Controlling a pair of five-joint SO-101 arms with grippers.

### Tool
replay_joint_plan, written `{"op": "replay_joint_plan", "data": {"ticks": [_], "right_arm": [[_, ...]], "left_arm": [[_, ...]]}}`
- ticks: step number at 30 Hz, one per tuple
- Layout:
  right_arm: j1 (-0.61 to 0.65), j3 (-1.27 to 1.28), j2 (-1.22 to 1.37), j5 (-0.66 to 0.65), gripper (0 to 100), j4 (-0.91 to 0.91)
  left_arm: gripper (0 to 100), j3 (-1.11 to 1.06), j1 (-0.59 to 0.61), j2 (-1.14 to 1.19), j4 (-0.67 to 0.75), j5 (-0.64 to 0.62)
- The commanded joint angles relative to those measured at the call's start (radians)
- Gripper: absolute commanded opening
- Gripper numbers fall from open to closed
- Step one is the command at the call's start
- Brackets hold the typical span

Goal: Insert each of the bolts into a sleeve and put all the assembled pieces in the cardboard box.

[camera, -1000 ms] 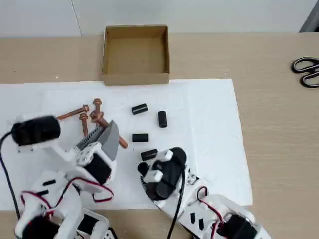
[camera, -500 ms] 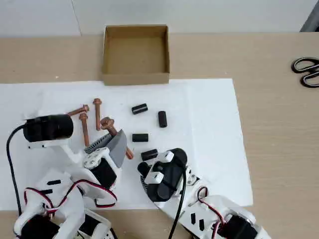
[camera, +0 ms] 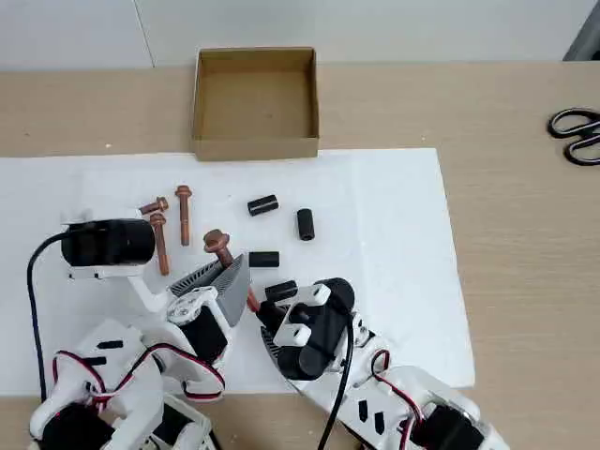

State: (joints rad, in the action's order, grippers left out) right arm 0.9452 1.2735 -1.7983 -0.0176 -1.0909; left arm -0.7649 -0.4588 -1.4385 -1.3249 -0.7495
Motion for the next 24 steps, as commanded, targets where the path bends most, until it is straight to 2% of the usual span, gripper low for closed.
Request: {"op": "replay_joint_plan", "data": {"ticks": [1,24], "right_arm": [[-0.004,-0.011,-0.005,-0.012,0.4,0.030],[0.001,-0.006,-0.004,-0.011,0.4,0.070]], "left_arm": [[1,0.036,-0.003,0.009,-0.002,0.000],[1,-0.025,-0.028,0.009,0.031,0.000]]}}
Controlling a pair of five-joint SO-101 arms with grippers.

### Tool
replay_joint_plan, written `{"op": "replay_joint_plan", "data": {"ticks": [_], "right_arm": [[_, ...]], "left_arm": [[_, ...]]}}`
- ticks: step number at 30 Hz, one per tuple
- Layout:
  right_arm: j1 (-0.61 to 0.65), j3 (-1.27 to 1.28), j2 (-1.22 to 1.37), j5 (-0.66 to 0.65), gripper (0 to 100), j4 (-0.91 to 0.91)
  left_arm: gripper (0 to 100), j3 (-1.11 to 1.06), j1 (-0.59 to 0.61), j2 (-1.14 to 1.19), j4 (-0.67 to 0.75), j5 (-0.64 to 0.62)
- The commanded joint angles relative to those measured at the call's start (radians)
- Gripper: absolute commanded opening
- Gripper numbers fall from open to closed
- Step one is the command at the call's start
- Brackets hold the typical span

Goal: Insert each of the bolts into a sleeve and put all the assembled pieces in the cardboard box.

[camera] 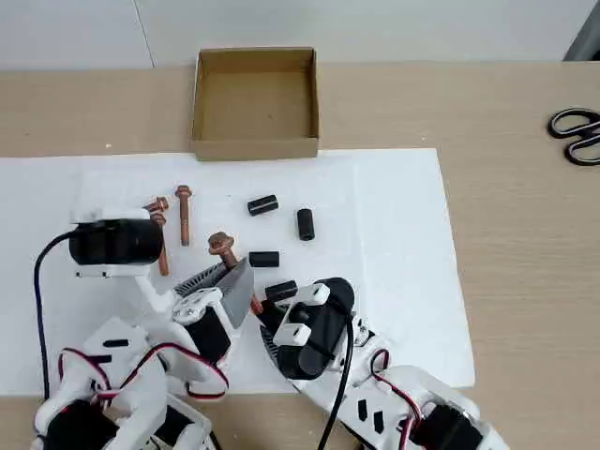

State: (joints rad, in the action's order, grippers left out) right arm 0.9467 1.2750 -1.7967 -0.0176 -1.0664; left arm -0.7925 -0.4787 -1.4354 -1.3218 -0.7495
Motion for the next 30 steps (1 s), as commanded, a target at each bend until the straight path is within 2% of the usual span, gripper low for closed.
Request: {"op": "replay_joint_plan", "data": {"ticks": [1,17,23,27,30], "right_arm": [[0.001,-0.006,-0.004,-0.009,0.4,0.045],[-0.005,-0.025,-0.004,-0.011,0.4,0.042],[-0.024,-0.025,-0.004,-0.011,0.4,0.041],[-0.064,-0.028,-0.004,-0.011,0.4,0.042],[-0.064,-0.028,-0.005,-0.011,0.4,0.042]], "left_arm": [[1,0.002,-0.006,0.008,0.037,0.000],[1,-0.058,-0.011,0.005,0.037,0.000],[1,0.053,-0.017,0.005,-0.089,0.002],[1,0.097,-0.094,0.005,-0.199,0.002],[1,0.093,-0.118,0.005,-0.227,0.009]]}}
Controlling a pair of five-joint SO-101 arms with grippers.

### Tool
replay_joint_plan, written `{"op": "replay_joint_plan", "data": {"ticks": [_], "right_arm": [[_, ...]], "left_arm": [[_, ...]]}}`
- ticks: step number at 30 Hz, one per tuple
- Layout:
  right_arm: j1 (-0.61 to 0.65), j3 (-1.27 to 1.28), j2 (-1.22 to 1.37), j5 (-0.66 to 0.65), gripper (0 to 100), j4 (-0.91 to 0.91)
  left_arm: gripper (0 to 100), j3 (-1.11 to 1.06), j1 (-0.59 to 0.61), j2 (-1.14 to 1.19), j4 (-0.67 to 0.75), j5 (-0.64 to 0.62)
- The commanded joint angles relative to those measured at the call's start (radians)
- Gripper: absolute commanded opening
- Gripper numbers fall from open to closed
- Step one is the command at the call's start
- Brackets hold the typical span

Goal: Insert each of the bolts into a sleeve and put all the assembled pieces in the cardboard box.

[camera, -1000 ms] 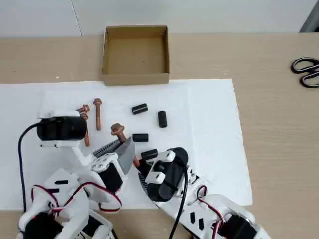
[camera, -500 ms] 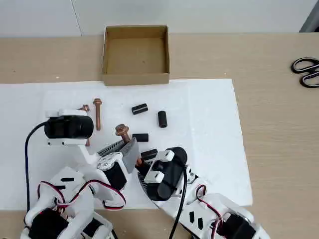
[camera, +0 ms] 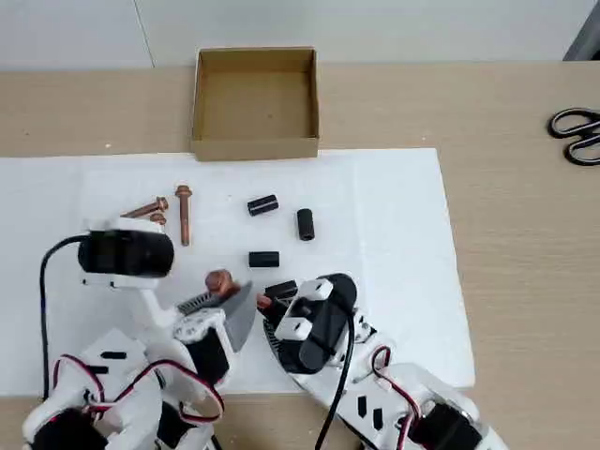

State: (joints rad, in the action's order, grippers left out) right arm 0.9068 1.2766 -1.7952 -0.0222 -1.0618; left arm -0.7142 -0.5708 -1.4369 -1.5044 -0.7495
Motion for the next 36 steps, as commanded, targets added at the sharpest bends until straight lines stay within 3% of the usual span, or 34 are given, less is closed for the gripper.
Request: {"op": "replay_joint_plan", "data": {"ticks": [1,10,27,36], "right_arm": [[-0.022,-0.029,-0.007,-0.006,0.4,0.039],[0.013,-0.035,-0.007,-0.006,0.4,0.039],[0.056,-0.048,-0.007,-0.008,0.4,0.038],[0.056,-0.048,-0.007,-0.009,0.4,0.036]], "left_arm": [[1,0.012,-0.032,0.008,-0.043,0.023],[1,-0.074,-0.043,0.008,0.054,0.037],[1,-0.124,-0.041,0.009,0.052,0.038],[1,-0.193,-0.037,0.006,0.101,0.117]]}}
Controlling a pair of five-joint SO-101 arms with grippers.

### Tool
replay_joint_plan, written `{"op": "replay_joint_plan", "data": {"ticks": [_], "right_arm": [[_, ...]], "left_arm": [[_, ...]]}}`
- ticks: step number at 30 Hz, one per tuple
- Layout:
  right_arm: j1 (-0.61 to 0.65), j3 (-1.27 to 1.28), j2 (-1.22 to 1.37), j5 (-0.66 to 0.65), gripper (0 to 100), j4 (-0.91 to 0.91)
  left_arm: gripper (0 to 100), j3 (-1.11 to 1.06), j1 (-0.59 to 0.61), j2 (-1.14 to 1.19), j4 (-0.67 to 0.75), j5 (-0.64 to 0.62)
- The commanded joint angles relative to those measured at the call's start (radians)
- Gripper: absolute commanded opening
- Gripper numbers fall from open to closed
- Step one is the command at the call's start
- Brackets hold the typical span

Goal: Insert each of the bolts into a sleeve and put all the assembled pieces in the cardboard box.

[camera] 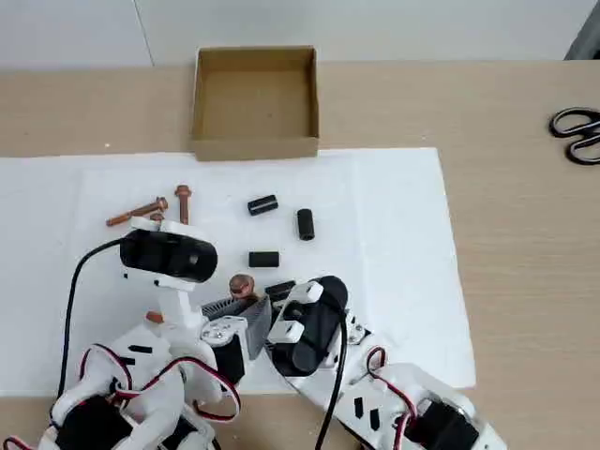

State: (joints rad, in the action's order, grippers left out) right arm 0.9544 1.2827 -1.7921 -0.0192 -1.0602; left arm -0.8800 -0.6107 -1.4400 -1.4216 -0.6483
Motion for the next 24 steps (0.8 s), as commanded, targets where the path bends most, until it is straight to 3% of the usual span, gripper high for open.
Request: {"op": "replay_joint_plan", "data": {"ticks": [1,8,24], "right_arm": [[0.008,-0.054,-0.010,-0.012,0.4,0.031],[0.008,-0.054,-0.010,-0.011,0.4,0.030],[0.004,-0.028,-0.010,-0.011,0.4,0.028]], "left_arm": [[1,-0.027,0.003,0.009,0.029,0.015],[23,-0.033,0.003,0.009,0.025,0.015],[22,0.085,0.037,0.017,0.025,0.017]]}}
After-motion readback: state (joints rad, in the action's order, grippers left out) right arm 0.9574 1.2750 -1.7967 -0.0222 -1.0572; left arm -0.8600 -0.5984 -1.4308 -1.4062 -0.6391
